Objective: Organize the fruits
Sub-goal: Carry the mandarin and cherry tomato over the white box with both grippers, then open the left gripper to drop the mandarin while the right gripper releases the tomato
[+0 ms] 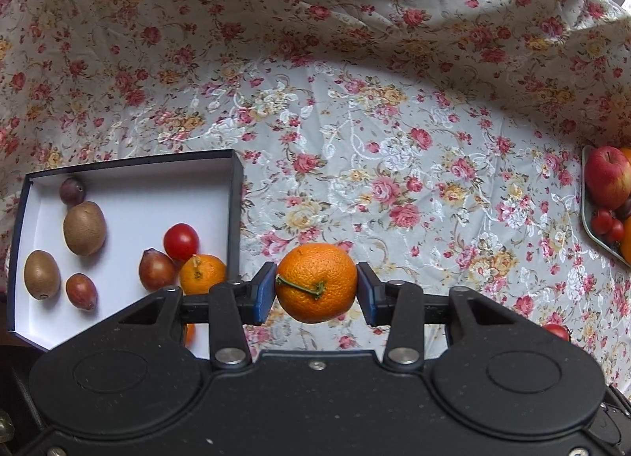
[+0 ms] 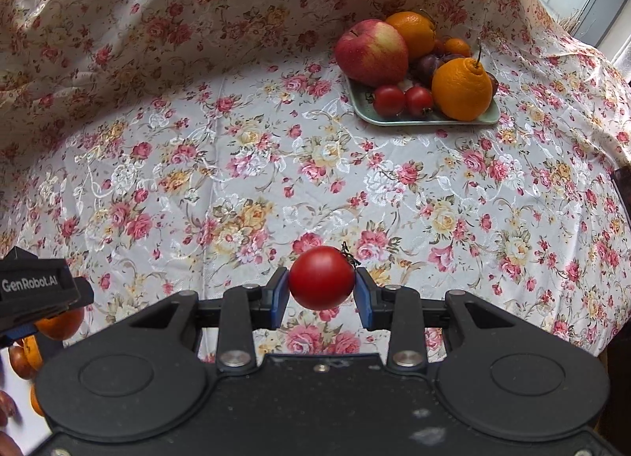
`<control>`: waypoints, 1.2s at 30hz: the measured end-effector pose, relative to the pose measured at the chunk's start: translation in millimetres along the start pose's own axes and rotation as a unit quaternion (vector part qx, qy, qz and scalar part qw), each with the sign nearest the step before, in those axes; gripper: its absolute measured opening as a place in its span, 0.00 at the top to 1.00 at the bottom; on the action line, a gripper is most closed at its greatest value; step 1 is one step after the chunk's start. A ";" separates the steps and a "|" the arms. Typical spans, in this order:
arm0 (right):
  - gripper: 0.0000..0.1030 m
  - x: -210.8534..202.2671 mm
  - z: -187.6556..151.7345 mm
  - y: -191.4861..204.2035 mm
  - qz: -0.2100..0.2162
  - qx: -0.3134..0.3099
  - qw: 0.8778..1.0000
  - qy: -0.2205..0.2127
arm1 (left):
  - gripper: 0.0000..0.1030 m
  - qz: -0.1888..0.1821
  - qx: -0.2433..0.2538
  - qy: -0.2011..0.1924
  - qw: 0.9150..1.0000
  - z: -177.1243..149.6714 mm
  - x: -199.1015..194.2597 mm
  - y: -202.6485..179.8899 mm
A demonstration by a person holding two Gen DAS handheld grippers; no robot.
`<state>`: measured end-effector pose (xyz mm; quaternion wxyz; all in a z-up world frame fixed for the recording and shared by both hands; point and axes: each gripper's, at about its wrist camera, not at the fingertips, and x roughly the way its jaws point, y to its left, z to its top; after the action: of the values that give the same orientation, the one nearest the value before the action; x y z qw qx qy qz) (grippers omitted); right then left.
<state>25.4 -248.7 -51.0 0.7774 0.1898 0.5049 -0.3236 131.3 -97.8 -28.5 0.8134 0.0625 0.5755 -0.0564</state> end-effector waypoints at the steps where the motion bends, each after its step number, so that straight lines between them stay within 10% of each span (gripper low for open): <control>1: 0.64 -1.0 -1.8 5.6 0.003 -0.005 1.000 -0.002 | 0.51 0.006 -0.005 -0.003 1.000 1.4 -0.9 8.7; 12: 0.64 -35.0 -26.0 102.5 0.088 -0.080 0.989 -0.088 | 0.51 0.050 -0.080 -0.010 0.996 12.7 3.1 108.6; 22: 0.64 -48.2 -51.5 182.7 0.210 -0.112 0.968 -0.075 | 0.51 0.078 -0.164 0.009 0.983 7.7 16.5 201.8; 36: 0.64 -45.1 -71.6 242.7 0.263 -0.151 0.950 -0.076 | 0.51 0.106 -0.210 0.014 0.972 -1.5 26.1 269.1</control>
<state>134.0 -15.8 -47.6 0.8907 0.1709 0.4193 -0.0409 182.6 167.3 -43.7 0.8018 -0.0482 0.5756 0.1531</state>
